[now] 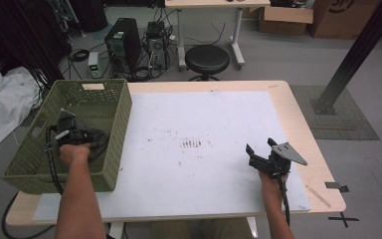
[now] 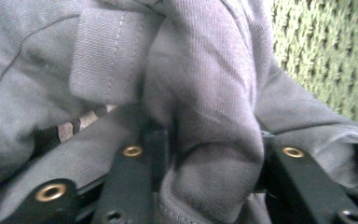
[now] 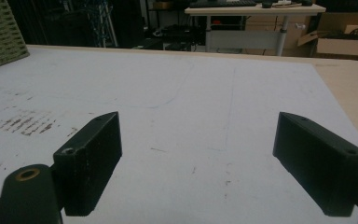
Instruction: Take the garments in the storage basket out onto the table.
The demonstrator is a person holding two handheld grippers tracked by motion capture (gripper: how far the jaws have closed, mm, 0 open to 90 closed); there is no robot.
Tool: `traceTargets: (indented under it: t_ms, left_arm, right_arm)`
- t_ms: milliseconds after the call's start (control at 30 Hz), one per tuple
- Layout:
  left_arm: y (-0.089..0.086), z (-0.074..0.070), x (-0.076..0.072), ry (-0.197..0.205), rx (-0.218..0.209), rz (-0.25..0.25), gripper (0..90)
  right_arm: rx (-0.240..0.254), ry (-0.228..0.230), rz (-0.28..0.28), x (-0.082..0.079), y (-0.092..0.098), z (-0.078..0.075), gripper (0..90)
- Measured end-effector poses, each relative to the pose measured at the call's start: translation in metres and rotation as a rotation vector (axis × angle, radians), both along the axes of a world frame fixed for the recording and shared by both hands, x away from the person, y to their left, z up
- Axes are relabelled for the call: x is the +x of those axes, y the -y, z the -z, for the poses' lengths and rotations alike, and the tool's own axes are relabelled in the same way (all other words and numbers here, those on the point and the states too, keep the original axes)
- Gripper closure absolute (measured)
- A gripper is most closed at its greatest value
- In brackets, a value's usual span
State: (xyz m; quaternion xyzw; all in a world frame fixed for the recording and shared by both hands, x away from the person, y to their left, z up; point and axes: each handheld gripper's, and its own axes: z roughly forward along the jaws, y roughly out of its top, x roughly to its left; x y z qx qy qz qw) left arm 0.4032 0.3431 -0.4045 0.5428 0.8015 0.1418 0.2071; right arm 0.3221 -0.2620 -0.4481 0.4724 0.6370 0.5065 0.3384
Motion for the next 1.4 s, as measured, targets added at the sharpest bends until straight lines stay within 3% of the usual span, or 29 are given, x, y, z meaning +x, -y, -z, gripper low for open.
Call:
traceTargets:
  t_ms: [67,200,467,700,767,933,1100,1400]
  left_arm:
    - [0.0,-0.005,-0.001,0.034,-0.004,0.0,66.7]
    - [0.002,-0.016,-0.005,0.113,0.037,0.003,66.9]
    - [0.002,-0.04,-0.023,0.343,0.089,0.009,67.0]
    - [0.007,-0.057,-0.042,0.52,0.124,0.005,66.9]
    - [0.008,-0.062,-0.048,0.575,0.118,-0.006,66.8]
    - [0.019,-0.075,-0.066,0.697,0.145,0.024,66.8]
    - [0.026,-0.085,-0.077,0.781,0.125,0.049,66.7]
    - [0.053,-0.101,-0.095,0.91,0.108,0.152,66.7]
  right_arm:
    - [0.004,0.002,0.0,0.0,0.0,0.0,15.2]
    - [0.01,0.002,-0.003,0.0,0.001,0.0,15.1]
    - [0.01,0.008,-0.011,0.0,0.001,0.0,14.6]
    - [0.011,0.018,-0.012,-0.002,0.001,0.0,14.3]
    - [0.012,0.026,-0.014,-0.002,0.001,0.0,14.3]
    - [0.012,0.025,-0.016,-0.002,0.001,0.0,14.3]
    - [0.007,0.031,-0.016,-0.003,0.001,0.0,14.3]
    - [0.005,0.029,-0.017,-0.003,0.001,0.0,14.3]
